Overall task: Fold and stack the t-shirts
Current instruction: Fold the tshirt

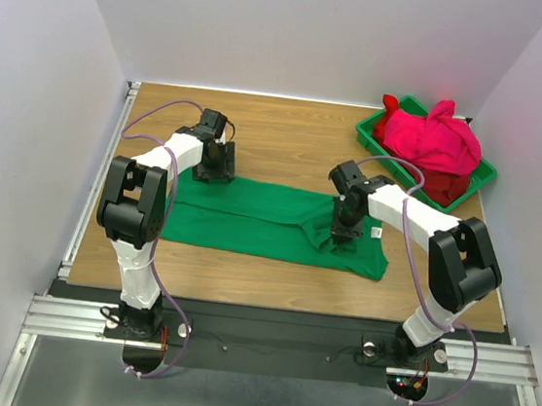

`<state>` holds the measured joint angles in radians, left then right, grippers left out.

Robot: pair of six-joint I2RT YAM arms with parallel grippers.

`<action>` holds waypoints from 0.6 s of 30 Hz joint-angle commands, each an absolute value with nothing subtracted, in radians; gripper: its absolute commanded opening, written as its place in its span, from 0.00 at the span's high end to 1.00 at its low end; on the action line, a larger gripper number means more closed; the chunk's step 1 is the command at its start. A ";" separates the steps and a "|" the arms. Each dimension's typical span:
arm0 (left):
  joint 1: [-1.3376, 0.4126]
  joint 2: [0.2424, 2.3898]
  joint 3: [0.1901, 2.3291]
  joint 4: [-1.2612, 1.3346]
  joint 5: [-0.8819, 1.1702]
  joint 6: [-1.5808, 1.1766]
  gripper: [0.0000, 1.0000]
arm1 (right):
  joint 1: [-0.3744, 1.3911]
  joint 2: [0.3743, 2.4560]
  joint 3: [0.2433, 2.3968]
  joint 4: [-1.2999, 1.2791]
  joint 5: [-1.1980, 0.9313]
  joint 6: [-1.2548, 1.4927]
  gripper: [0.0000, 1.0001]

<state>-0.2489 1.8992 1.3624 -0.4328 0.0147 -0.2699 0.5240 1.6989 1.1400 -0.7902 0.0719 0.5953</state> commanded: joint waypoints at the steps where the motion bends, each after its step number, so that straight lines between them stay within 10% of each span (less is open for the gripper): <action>1: -0.252 1.891 1.345 -0.423 0.014 -0.258 0.26 | 0.526 1.641 1.195 -0.845 0.025 0.592 0.92; 12: -0.252 1.887 1.391 -0.443 0.032 -0.242 0.26 | 0.555 1.608 1.146 -0.887 -0.046 0.557 0.87; 18: -0.290 1.855 1.425 -0.457 0.061 -0.207 0.26 | 0.574 1.549 1.207 -0.916 -0.048 0.566 0.60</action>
